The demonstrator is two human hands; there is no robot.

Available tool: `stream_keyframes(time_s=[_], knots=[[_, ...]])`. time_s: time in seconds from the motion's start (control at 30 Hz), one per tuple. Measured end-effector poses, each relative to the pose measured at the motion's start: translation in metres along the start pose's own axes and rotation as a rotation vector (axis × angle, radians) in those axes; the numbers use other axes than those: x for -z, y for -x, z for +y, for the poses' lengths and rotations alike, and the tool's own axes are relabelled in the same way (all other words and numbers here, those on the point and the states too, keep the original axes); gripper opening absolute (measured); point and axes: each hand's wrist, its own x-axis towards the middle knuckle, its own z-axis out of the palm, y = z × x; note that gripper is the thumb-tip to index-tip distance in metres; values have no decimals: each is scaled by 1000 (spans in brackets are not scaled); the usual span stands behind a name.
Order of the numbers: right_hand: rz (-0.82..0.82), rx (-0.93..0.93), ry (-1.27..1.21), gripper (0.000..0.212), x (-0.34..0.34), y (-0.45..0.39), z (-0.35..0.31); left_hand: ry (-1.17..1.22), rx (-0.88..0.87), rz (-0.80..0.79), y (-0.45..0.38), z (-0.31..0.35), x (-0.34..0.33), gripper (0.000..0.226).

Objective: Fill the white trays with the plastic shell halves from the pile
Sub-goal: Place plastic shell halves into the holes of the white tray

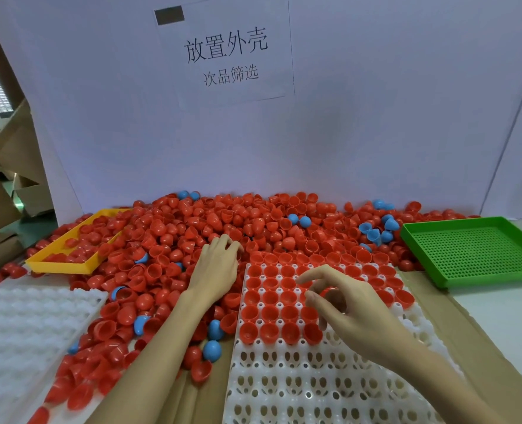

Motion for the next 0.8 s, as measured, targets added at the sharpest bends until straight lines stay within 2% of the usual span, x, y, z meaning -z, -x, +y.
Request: stream_keyframes(time_s=[0.27, 0.33, 0.43, 0.53, 0.7, 0.8], knots=[[0, -4, 1, 20, 1, -1, 1, 28, -56, 257, 15, 17, 24, 36], [3, -5, -3, 20, 1, -1, 1, 179, -61, 306, 17, 25, 34, 32], [20, -6, -16, 21, 1, -2, 3, 525, -81, 355, 22, 50, 50, 40], [50, -11, -67, 26, 1, -2, 1, 729, -63, 336, 38, 80, 57, 45], [72, -61, -207, 49, -1, -4, -1, 852, -147, 236, 66, 104, 56, 47], [60, -50, -168, 36, 2, -5, 0, 899, -160, 179, 73, 109, 56, 44]])
